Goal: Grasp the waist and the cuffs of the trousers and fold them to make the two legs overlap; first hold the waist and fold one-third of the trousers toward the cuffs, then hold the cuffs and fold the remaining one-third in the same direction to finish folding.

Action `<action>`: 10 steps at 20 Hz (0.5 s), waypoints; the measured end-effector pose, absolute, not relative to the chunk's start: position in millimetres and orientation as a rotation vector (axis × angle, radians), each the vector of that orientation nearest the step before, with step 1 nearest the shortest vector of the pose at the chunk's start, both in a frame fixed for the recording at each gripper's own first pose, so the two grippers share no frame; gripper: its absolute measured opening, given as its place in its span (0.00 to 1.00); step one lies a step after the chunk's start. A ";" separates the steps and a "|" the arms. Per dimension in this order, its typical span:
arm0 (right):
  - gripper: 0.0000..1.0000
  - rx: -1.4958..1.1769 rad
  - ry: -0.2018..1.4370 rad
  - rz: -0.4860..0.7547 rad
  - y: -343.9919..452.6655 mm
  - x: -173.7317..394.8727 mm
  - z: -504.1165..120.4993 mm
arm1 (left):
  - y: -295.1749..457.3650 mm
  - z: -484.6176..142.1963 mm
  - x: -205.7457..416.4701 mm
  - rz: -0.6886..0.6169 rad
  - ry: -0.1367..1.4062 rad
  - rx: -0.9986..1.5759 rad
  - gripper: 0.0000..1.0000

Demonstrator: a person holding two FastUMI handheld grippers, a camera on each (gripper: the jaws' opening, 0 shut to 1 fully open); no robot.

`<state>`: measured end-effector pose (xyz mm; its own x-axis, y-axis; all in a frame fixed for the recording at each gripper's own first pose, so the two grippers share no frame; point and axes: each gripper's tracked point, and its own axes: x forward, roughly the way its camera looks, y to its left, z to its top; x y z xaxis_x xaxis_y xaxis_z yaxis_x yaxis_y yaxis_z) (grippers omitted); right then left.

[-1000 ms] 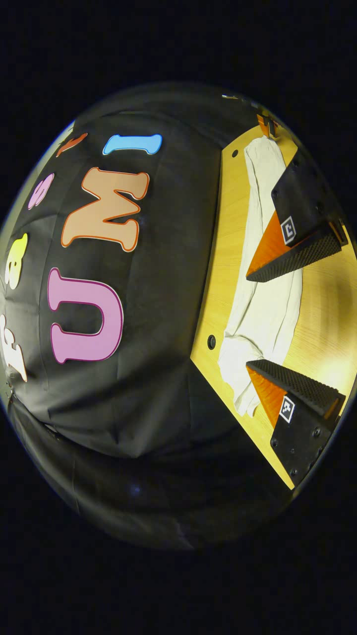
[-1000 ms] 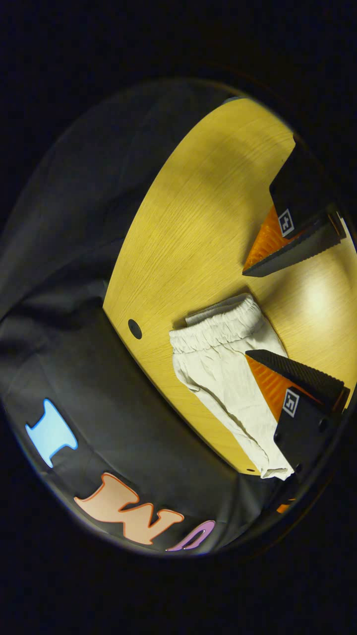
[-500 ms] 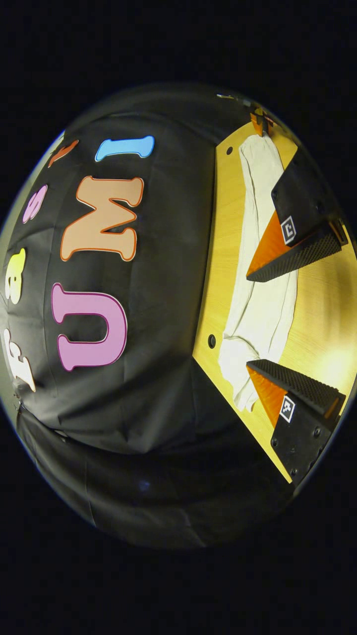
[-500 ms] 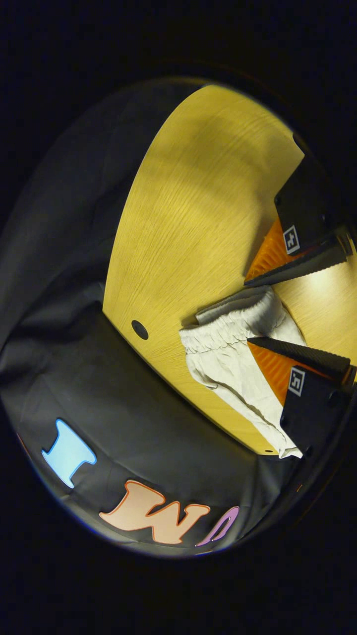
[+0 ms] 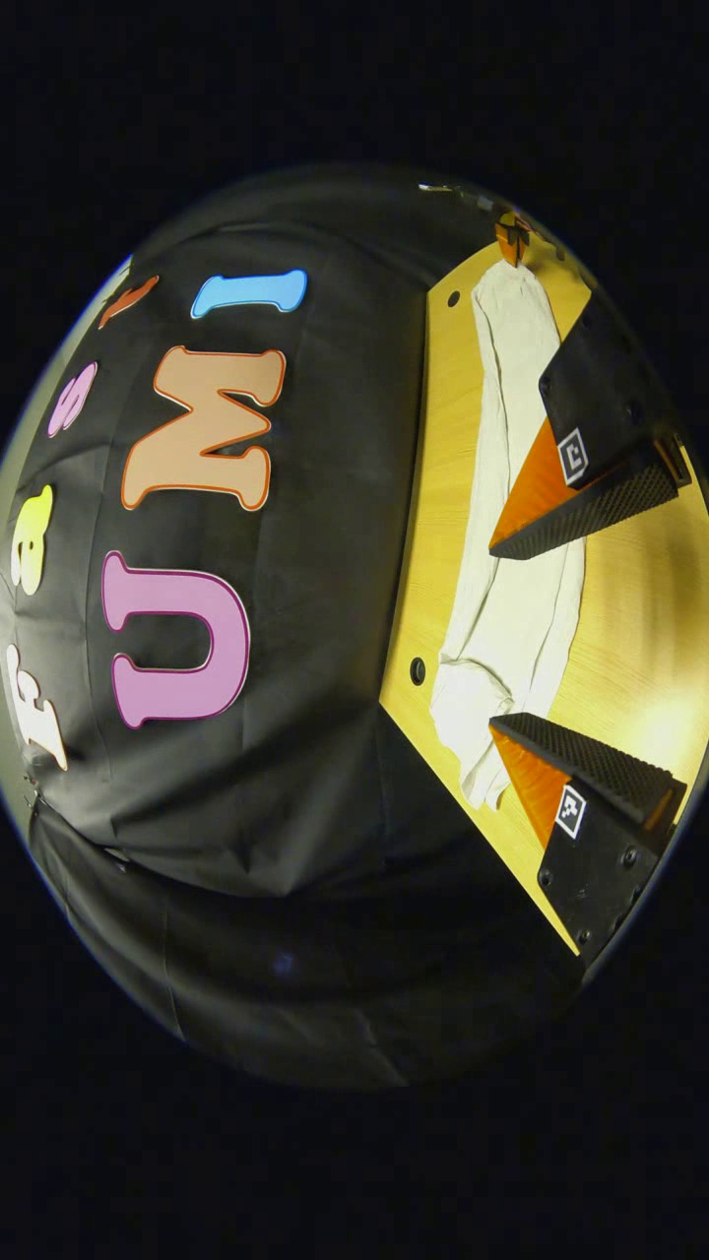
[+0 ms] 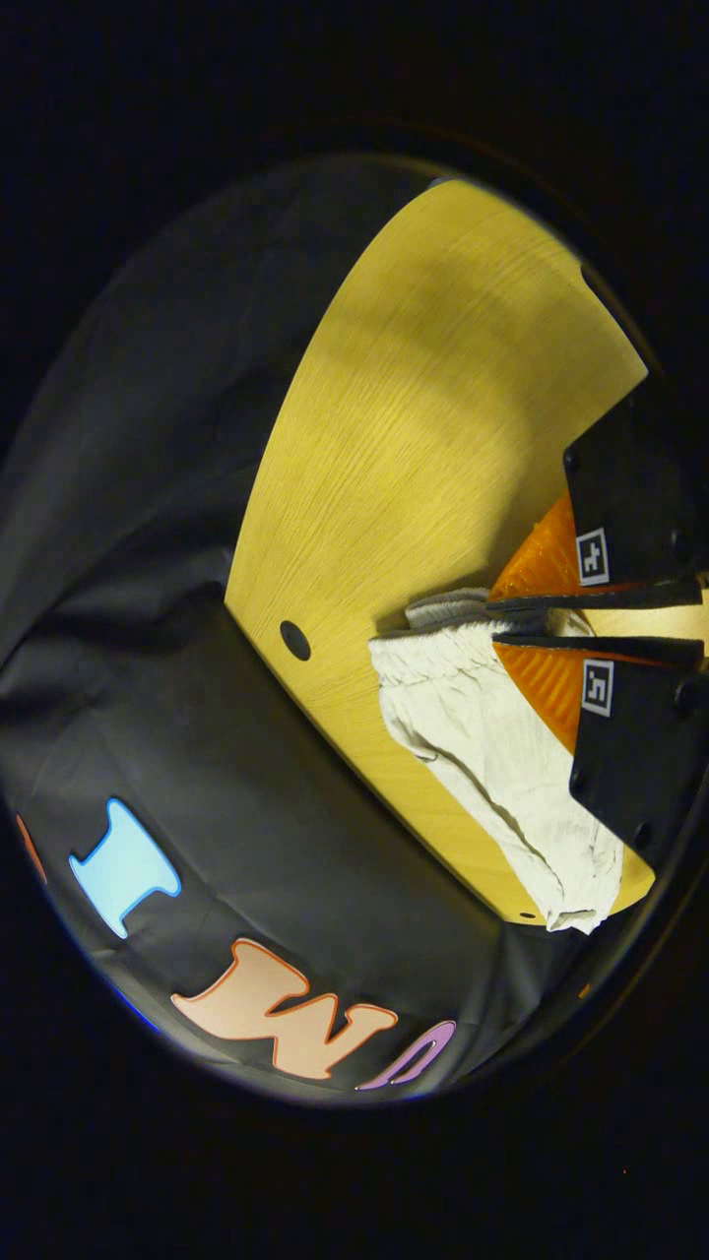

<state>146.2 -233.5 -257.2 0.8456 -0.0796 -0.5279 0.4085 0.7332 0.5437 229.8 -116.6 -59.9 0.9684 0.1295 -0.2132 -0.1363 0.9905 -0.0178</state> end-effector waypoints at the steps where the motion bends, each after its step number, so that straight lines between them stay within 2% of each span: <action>1: 0.13 0.697 0.492 -0.304 -235.4 147.3 -253.5 | -113.5 -62.1 232.4 0.126 0.216 -0.038 0.94; 2: 0.05 0.699 0.474 -0.289 -228.0 145.2 -241.2 | -109.8 -62.9 234.7 0.116 0.218 -0.043 0.94; 10: 0.05 0.548 0.365 -0.219 -148.7 166.5 -166.2 | -72.1 -60.6 263.3 0.022 0.226 -0.049 0.94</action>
